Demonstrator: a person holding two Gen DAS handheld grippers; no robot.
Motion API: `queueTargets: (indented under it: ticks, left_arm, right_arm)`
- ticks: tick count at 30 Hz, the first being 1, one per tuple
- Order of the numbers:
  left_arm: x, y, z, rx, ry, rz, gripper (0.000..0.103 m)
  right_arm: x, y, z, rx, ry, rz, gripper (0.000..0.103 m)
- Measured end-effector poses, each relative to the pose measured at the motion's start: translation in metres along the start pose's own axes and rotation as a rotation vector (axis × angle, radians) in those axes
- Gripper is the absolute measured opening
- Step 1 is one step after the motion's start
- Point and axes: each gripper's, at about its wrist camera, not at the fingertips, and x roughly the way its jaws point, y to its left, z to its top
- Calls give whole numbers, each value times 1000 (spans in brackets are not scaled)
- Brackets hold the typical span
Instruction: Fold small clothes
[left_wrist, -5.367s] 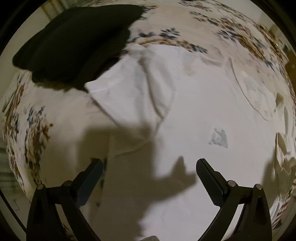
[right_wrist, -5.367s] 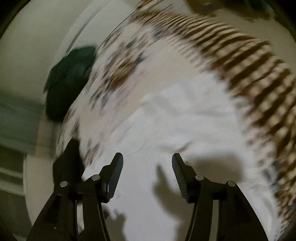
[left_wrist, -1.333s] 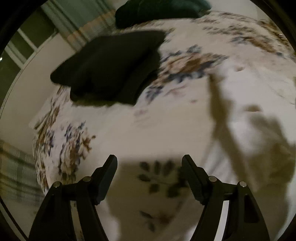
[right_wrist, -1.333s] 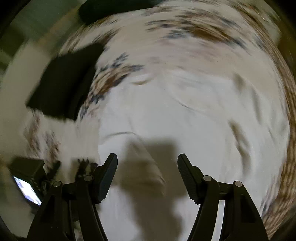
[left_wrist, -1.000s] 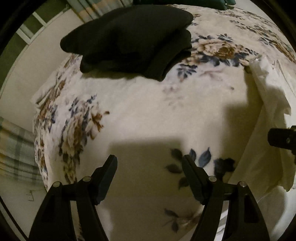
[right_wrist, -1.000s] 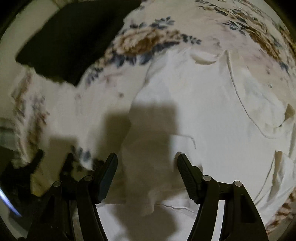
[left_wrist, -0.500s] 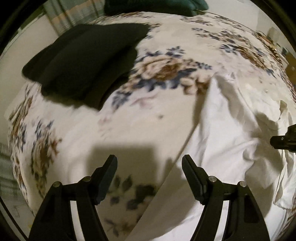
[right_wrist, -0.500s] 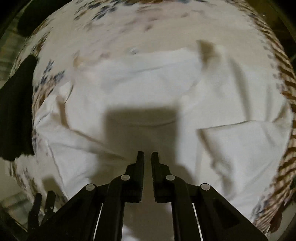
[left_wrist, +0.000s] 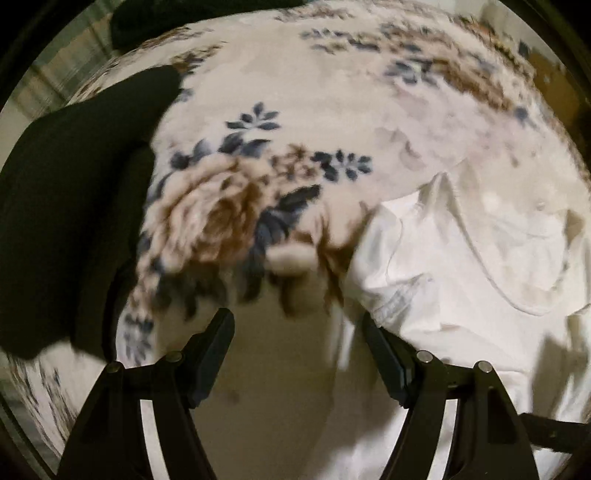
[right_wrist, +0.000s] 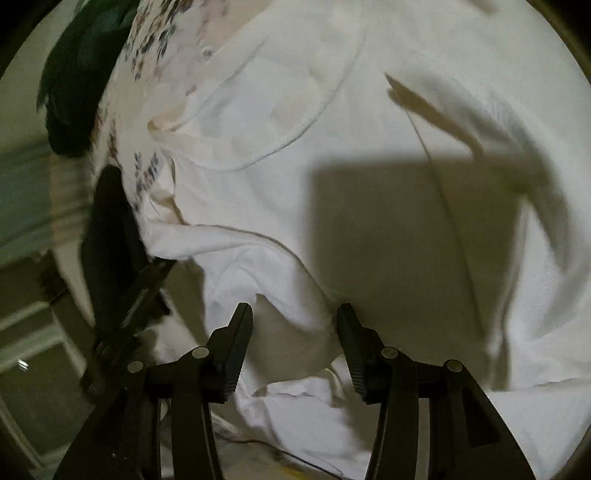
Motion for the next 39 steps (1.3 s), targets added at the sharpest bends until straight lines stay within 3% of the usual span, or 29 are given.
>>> queueTargets:
  ticks: [1,2,5,9,10,13,16,19,20,21,22,25,27,30,32,35,39]
  left_arm:
    - [5,1,4,9,7,5,71]
    - [8,4,6,11,15,7,71]
    - [12,10,10,5,27,-4,73]
    - [11,16,9,-10,38,-15,73]
    - [10,17,8,-11,35,-18,73]
    - [8,23,7,-17,35,-32,73]
    - [11,23,7,0,36,-31,73]
    - [12,20,7,14,35,-26,73]
    - [12,19,7,18,33,-23,73]
    - [12,18,7,23,33,-19,73]
    - [14,16,8,27,31,-14,73]
    - [19,13,12,24,36,-13,73]
    - [22,15,14,14,40,-17,73]
    - [12,19,13,-8,40,-32,73]
    - [-5,25,8,-38,10,-55,73]
    - [-27,23,-7,-36,-40,-64,73]
    - [-17,2,-25,34,-33,-18,73]
  right_arm:
    - [-2,1,0,-13,-29,-7,12]
    - [-6,3,1,-32,-61,-31,5]
    - [-28,13,12,-105,-179,-108,4]
    - [-56,14,29,-161,-230,-183,5]
    - [-61,11,34,-144,-202,-172,11]
    - [-68,0,18,-110,-159,-121,56]
    - [-58,-20,-7,-41,-112,15,58]
    - [-19,-16,-16,-11,-62,77,59]
    - [-14,-16,-15,-11,-75,100,51]
    - [-13,-15,-14,-15,-115,110,34]
    - [-12,-9,-10,-29,-159,87,5]
    - [-20,1,4,-64,-252,-10,5]
    - [-22,4,9,-78,-239,-20,5]
    - [-30,6,3,-89,-188,-34,18]
    - [-40,5,-11,-82,-193,-25,49]
    - [-44,-9,-42,-51,-177,16,54]
    - [4,-17,-73,-9,-63,49,52]
